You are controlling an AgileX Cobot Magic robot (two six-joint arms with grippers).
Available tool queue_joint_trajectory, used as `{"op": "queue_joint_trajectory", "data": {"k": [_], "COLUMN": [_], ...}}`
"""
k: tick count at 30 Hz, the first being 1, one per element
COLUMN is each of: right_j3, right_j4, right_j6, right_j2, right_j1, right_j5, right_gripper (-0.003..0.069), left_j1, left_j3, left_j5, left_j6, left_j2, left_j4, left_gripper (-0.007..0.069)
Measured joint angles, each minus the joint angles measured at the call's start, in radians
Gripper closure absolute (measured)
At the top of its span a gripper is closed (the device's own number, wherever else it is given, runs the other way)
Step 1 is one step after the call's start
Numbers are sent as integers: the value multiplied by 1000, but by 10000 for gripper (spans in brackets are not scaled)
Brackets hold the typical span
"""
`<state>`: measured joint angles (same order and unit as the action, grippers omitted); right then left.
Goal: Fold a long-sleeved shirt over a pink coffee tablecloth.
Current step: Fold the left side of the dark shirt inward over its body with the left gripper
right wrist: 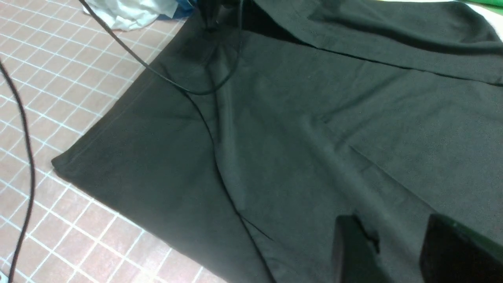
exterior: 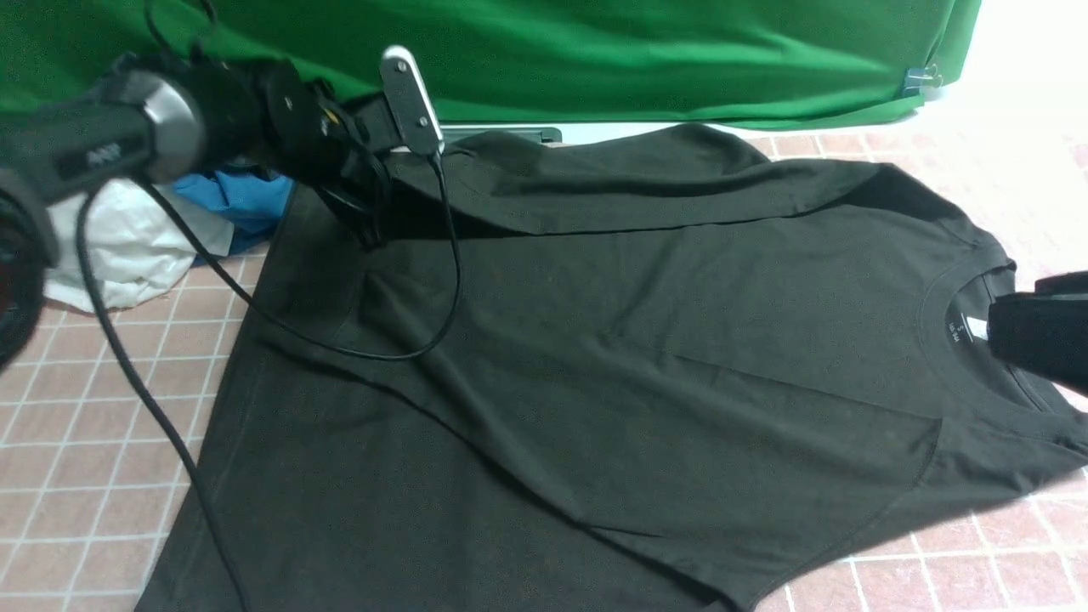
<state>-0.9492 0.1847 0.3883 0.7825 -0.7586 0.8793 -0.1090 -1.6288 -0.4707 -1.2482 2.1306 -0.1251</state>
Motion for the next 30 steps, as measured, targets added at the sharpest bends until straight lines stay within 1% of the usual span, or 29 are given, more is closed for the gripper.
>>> {"op": "queue_joint_trajectory", "data": {"k": [7, 13, 19, 25, 30], "right_j3": [0, 0, 0, 0, 0], "right_j4": [0, 0, 0, 0, 0], "right_j6": [-25, -39, -55, -63, -79], "right_j2": [0, 0, 0, 0, 0], "right_j1": [0, 0, 0, 0, 0], "right_j5": [1, 2, 3, 3, 3], "right_gripper": [420, 420, 420, 420, 419], "left_j1": [-2, -13, -36, -41, -41], "left_j3": [0, 1, 74, 233, 349], "left_j5": [-257, -341, -374, -379, -325], "left_j6": [55, 127, 131, 133, 145], "left_j2": [-45, -112, -180, -237, -286], "left_j4": [171, 198, 205, 270, 272], "left_gripper": [586, 586, 586, 586, 571]}}
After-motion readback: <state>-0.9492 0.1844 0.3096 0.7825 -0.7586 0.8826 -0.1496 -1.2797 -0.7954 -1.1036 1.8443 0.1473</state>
